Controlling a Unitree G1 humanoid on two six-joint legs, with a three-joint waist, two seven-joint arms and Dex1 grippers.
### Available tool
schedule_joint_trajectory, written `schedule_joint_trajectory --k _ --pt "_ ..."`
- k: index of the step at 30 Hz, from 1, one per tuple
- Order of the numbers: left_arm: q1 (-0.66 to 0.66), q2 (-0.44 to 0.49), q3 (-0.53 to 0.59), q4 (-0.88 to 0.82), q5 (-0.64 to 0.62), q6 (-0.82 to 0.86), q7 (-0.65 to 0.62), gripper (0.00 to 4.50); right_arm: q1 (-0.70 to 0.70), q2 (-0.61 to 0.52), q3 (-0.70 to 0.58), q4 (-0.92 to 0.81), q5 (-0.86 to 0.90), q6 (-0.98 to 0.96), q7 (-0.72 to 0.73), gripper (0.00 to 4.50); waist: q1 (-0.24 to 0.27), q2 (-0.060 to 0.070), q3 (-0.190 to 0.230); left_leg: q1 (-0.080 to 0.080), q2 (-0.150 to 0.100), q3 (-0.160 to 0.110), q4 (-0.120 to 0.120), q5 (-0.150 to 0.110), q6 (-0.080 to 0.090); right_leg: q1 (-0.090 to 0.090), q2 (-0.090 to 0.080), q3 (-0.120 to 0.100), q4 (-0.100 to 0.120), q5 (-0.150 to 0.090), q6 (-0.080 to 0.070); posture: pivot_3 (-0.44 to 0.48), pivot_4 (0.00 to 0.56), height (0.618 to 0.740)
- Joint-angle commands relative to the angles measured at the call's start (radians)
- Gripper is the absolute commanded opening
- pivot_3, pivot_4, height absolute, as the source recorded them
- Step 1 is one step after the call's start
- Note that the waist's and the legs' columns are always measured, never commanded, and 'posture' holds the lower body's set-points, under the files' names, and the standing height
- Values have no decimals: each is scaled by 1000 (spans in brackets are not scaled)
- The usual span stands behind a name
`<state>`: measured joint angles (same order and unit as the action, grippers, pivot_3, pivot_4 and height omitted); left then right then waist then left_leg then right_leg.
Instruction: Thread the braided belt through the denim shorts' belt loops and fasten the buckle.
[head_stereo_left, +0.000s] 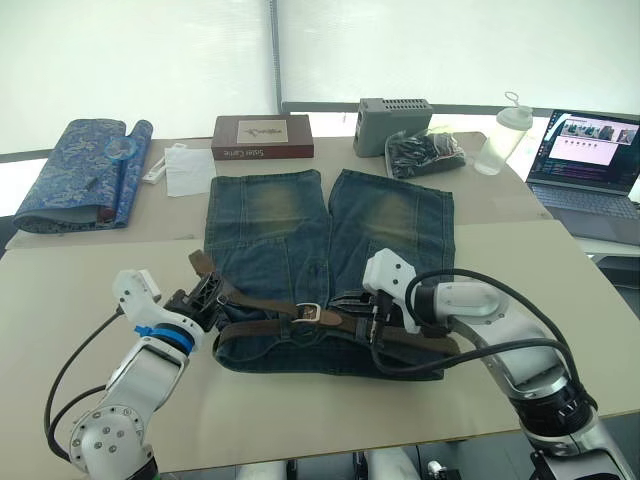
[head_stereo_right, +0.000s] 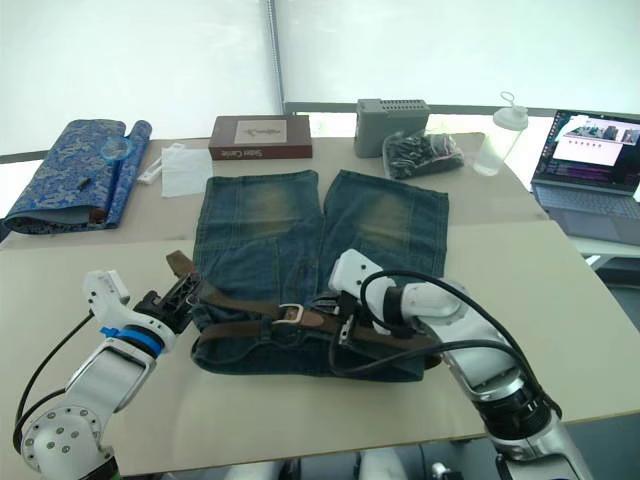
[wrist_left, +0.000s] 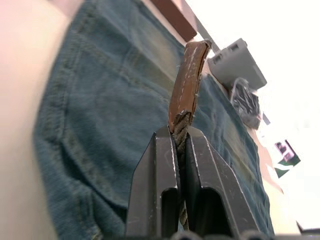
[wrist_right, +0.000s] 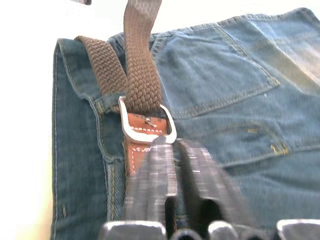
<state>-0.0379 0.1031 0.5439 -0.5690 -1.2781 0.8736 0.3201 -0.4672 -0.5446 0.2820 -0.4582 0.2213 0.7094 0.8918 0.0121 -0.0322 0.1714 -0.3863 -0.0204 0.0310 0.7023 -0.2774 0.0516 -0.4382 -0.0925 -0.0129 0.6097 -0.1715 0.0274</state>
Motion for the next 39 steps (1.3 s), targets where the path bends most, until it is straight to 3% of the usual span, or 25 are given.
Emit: schedule_joint_trajectory --k 1,12,22,27,32,39 --pt "15 11 26 7 -78 -78 44 0 -34 13 23 16 -1 -25 -6 65 -1 0 0 0 0 0 0 0 0 0 0 0 0 0 0 0 150 740" --pt "112 -38 8 21 -309 -290 204 0 -119 75 94 93 -16 -77 -7 65 -4 0 0 0 0 0 -1 0 0 0 -1 0 0 0 -1 0 150 740" --pt "153 1 -78 40 -342 -352 179 0 -173 124 192 216 -83 -158 13 65 -2 0 0 0 0 0 -1 0 0 0 0 0 0 -3 -6 0 150 740" --pt "156 42 -92 53 -342 -365 157 0 -109 55 177 180 -74 -133 50 65 1 0 0 0 0 0 -1 0 0 0 0 -1 -1 -3 -6 0 150 740" --pt "158 69 -101 53 -346 -375 150 0 -19 15 76 93 1 -17 17 65 -2 0 0 0 1 0 -2 0 0 0 0 -1 -1 -3 -6 0 150 740" --pt "141 101 -114 61 -354 -383 160 0 130 -107 3 -101 142 49 90 65 -3 0 0 0 1 0 -4 0 0 0 0 -1 -2 -4 -7 0 150 740"
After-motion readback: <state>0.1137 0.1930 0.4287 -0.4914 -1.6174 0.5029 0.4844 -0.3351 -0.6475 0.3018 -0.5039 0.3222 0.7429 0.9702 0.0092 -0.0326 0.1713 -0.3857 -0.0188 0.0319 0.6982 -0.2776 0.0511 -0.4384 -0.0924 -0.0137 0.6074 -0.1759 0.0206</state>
